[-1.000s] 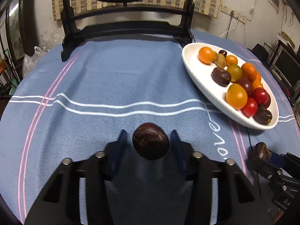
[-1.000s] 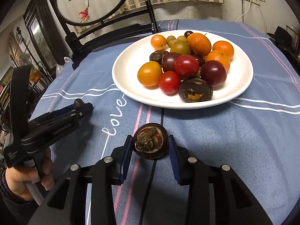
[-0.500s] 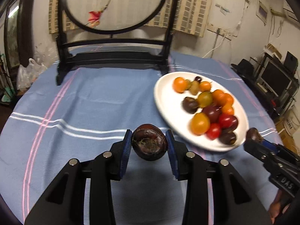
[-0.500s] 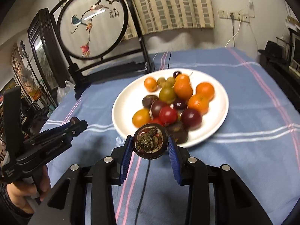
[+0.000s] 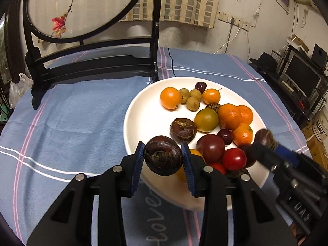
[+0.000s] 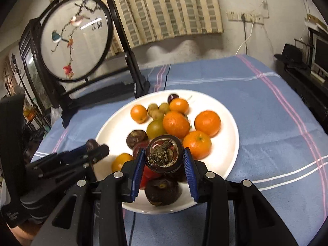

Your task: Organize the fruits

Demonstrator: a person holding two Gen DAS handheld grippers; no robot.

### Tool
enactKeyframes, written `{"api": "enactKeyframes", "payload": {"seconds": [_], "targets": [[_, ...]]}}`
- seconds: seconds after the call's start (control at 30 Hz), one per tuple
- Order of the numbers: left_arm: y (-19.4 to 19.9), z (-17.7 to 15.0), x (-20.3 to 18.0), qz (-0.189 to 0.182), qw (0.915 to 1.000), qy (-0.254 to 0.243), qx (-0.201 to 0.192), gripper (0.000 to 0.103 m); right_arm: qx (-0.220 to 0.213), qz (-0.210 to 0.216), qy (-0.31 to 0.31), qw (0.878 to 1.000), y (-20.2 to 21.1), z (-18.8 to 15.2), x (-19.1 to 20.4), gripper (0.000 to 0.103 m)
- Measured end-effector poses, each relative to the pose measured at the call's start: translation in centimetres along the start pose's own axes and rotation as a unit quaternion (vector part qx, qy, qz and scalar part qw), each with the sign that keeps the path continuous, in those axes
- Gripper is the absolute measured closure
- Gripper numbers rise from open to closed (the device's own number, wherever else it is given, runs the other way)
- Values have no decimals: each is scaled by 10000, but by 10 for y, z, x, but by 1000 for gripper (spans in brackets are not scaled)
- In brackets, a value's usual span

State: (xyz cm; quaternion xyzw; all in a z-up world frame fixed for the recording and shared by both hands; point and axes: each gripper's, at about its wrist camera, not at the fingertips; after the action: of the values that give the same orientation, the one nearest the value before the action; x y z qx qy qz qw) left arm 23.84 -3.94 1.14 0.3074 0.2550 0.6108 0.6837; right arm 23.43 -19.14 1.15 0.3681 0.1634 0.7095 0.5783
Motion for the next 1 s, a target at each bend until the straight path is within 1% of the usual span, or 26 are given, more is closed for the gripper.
{"api": "enactKeyframes", "payload": {"seconds": [0.2, 0.23, 0.27, 0.3, 0.37, 0.4, 0.47, 0.53, 0.57, 0.63, 0.67, 0.83, 0.93, 1.0], "targets": [[-9, 0, -5, 39, 10000, 15, 54, 67, -15, 43, -82, 10000, -6, 1, -5, 63], [-9, 1, -6, 62, 10000, 10, 52, 66, -92, 36, -111, 9999, -6, 1, -5, 58], [-7, 0, -7, 117, 9999, 6, 45, 53, -167, 23, -132, 9998, -5, 1, -5, 41], [-5, 0, -7, 220, 9998, 26, 10, 41, -237, -39, -144, 9996, -3, 0, -5, 39], [0, -2, -5, 323, 9994, 60, -77, 32, -287, -124, -83, 9995, 0, -3, -5, 39], [2, -3, -4, 303, 9995, 67, -70, 30, -278, -103, -63, 9995, 1, -3, -5, 39], [5, -6, -1, 211, 9997, 102, -21, 28, -267, -85, -54, 9996, 4, -6, -4, 39], [8, -11, 1, 195, 9997, 124, 7, 26, -248, -101, -8, 9996, 7, -9, -2, 39], [10, -14, 3, 209, 9997, 129, 32, 23, -230, -113, 23, 9997, 9, -11, -1, 39], [14, -18, 5, 271, 9995, 141, 75, 19, -182, -173, 80, 9997, 12, -18, 1, 36], [17, -22, 8, 295, 9994, 166, 90, 17, -150, -217, 108, 9996, 14, -21, 3, 31], [28, -38, 14, 357, 9991, 198, 144, 15, 16, -255, 206, 9995, 29, -45, 5, 25], [38, -51, 16, 380, 9990, 175, 180, 14, 242, -260, 220, 9991, 36, -63, 5, 23], [47, -60, 18, 317, 9992, 154, 204, 14, 398, -216, 246, 9987, 40, -75, 5, 21]]}}
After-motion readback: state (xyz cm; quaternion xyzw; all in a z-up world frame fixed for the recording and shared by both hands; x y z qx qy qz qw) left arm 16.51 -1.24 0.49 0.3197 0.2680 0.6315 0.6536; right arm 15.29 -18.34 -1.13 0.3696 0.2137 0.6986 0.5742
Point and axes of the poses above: each gripper's, at about its wrist camera, not at the fingertips, and y roughly against the way its jaws point, x to its left, z to its top, and after that the axes turned 8 degrees about -y, right-handed
